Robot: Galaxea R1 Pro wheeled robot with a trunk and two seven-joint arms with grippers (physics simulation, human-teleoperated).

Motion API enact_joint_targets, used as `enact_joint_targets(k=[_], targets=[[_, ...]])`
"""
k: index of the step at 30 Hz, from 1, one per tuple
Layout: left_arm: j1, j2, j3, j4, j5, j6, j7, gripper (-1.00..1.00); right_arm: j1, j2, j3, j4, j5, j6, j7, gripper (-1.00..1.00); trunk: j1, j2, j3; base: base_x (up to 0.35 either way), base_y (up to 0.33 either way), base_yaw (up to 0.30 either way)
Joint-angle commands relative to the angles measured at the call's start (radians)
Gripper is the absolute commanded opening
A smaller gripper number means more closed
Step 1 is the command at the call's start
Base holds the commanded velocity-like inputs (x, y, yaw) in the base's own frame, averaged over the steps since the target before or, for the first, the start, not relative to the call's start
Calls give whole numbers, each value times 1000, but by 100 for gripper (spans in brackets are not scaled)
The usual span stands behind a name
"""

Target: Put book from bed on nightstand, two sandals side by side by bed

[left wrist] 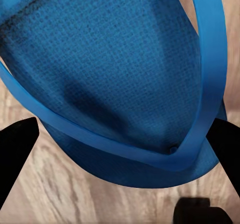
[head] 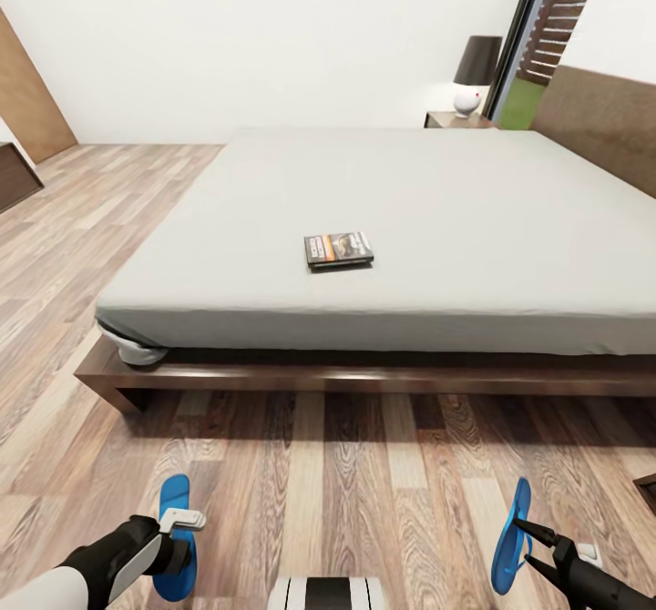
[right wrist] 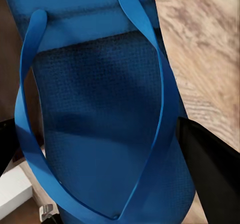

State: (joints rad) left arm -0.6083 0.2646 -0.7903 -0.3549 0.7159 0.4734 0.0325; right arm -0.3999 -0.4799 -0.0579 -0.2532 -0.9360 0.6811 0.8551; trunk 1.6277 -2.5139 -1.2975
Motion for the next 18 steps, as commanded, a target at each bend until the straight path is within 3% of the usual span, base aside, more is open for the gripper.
enact_joint_targets(k=[1,10,14,18], targets=[[-1,1,-6,-3,6,4,4,-100,0,0,-6,0,1,8,2,-100,0,-1,-5,0,0,0],[-1,-1,-6,-3,5,4,4,-100,0,-5,-7,-5,0,11,20,-100,4,-3,-40,0,0,0],[-1,-1,-5,-3,6,4,4,-100,0,-5,-6,-8,1,11,172,-100,6,-4,-55,0,0,0],[-1,-2,-6,-3,5,4,4,-100,0,-5,-5,-8,2,9,229,-100,8,-5,-70,0,0,0]])
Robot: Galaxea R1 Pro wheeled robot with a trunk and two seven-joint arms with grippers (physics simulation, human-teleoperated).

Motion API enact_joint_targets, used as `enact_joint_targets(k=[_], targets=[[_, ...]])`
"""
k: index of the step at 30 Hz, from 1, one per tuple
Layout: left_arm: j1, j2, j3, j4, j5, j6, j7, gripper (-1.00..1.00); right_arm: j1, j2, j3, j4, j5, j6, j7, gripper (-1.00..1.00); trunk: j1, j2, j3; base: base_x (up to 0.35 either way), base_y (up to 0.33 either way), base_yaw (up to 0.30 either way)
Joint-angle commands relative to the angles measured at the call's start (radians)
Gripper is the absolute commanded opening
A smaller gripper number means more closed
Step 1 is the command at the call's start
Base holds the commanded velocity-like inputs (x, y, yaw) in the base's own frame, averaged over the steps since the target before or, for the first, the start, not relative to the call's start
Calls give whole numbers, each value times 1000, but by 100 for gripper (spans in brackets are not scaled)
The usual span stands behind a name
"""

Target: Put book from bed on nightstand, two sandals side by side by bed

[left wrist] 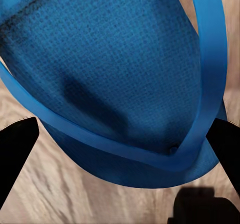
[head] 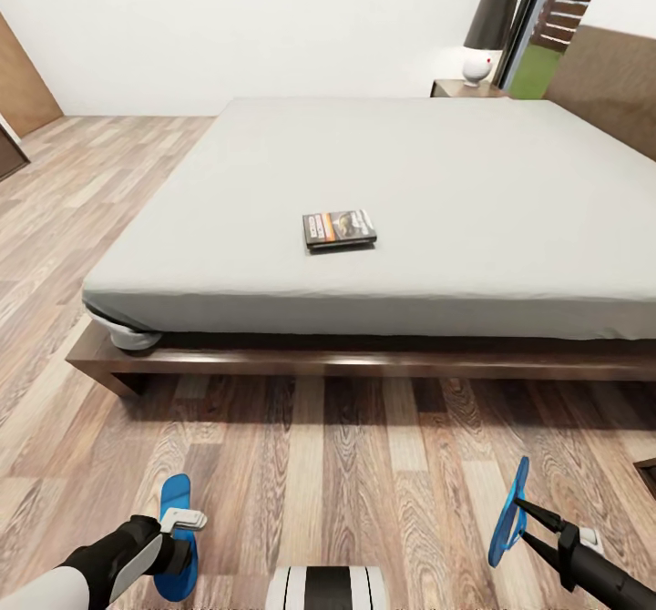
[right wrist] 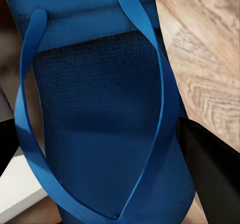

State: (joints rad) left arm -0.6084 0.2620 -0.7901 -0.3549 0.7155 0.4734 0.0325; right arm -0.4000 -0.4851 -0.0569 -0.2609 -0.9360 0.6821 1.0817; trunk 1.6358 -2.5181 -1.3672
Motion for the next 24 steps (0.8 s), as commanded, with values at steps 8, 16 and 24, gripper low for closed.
enact_joint_targets(k=[8,16,24], targets=[[-1,1,-6,-3,6,2,4,-100,0,1,-5,0,3,8,8,-100,3,-2,-28,0,0,0],[-1,0,-6,-3,4,-1,7,-100,0,1,-5,0,3,8,8,-100,3,-2,-28,39,11,0],[-1,0,-6,-3,4,-12,7,-100,0,1,-5,0,3,8,8,-100,3,-2,-28,169,79,0]])
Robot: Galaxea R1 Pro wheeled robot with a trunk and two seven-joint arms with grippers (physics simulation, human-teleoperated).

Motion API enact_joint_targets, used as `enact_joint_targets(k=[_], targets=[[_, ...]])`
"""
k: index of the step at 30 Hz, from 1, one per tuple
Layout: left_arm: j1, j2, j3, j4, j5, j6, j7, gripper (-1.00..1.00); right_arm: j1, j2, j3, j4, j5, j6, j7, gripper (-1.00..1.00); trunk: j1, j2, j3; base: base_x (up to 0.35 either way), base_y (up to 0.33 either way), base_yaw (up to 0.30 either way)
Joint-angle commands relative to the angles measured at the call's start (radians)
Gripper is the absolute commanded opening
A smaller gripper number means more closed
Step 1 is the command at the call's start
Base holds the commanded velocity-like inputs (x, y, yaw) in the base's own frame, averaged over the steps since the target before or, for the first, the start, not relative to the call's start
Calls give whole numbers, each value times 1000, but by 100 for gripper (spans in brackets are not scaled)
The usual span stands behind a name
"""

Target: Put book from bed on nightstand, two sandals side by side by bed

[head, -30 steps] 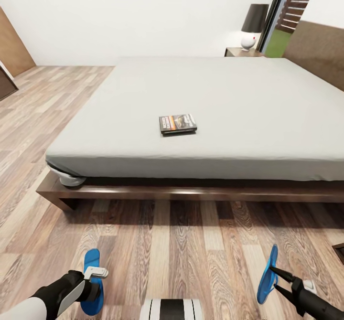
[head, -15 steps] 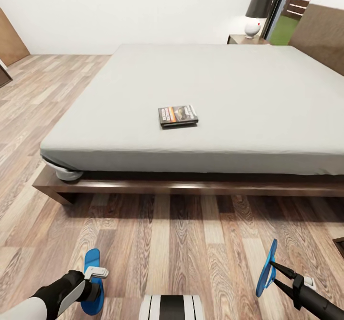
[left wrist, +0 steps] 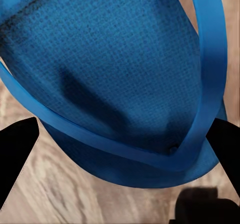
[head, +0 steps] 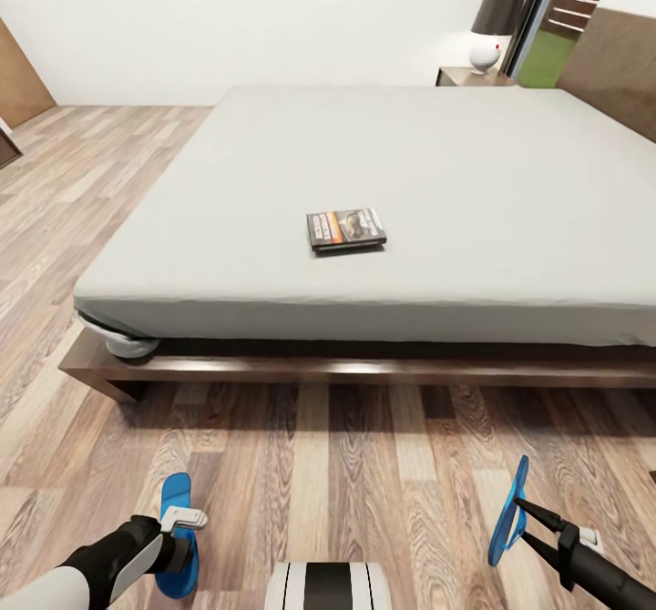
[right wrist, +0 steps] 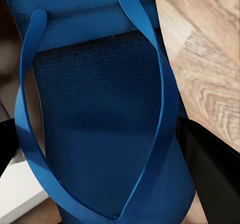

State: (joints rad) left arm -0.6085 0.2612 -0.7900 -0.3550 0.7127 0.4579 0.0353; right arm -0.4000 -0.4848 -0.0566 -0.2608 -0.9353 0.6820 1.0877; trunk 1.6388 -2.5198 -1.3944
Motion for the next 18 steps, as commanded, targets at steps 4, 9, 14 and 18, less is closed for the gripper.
enact_joint_targets(k=[4,9,14,18], targets=[[0,1,-6,-2,7,0,5,-100,0,1,-6,0,3,8,2,-100,0,0,-1,60,25,0],[0,1,-6,-2,7,-1,5,-100,0,0,-6,0,3,8,2,-100,0,0,-1,226,169,0],[0,0,-6,-3,7,-2,5,-100,0,1,-6,0,3,8,3,-100,0,0,-1,248,114,0],[0,0,-6,-3,7,-2,5,-100,0,0,-6,0,3,8,3,-100,0,0,-1,71,15,0]])
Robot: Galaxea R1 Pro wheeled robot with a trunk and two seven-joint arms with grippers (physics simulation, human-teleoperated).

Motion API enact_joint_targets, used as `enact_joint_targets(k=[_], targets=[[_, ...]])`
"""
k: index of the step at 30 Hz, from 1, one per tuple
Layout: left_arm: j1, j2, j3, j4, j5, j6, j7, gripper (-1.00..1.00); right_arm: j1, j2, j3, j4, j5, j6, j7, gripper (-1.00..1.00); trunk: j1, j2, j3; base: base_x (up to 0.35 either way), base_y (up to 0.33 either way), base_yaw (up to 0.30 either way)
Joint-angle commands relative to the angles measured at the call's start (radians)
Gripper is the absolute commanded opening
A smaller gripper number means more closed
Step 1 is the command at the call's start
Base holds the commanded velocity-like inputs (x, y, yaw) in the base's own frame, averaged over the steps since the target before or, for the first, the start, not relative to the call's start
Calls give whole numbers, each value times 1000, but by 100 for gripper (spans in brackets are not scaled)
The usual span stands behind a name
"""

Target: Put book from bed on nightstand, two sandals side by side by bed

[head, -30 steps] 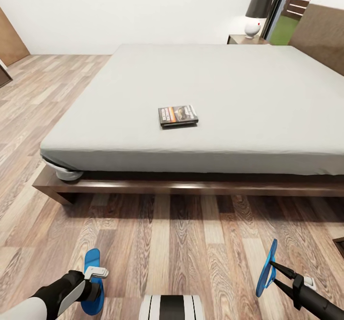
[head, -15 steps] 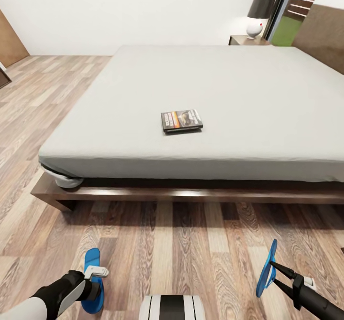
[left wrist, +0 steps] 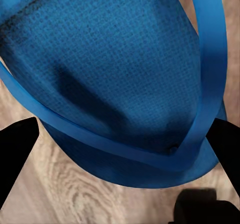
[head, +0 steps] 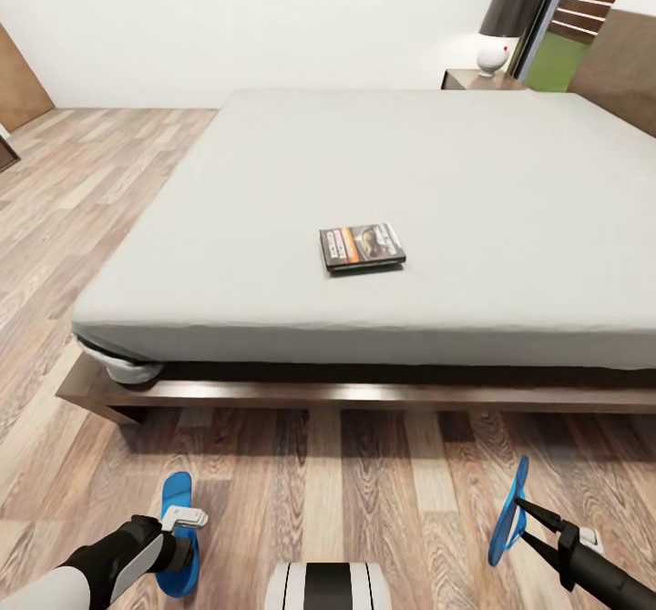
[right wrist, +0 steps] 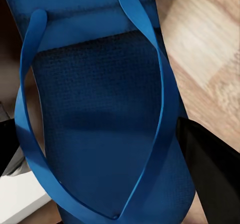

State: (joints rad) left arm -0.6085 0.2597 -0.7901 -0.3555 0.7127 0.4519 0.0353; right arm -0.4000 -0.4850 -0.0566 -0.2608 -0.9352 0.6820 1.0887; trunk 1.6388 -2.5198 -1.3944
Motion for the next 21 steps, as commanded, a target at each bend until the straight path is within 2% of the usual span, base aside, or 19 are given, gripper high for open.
enact_joint_targets(k=[1,10,21], targets=[[0,1,-6,-2,6,4,5,-100,0,1,-6,0,3,8,2,-100,0,0,-1,43,4,0],[0,1,-6,-3,5,4,3,-100,0,1,-6,0,3,8,2,-100,0,0,-1,203,1,0],[0,2,-6,-2,6,5,5,-100,0,0,-6,0,3,8,2,-100,0,0,-1,18,0,0]])
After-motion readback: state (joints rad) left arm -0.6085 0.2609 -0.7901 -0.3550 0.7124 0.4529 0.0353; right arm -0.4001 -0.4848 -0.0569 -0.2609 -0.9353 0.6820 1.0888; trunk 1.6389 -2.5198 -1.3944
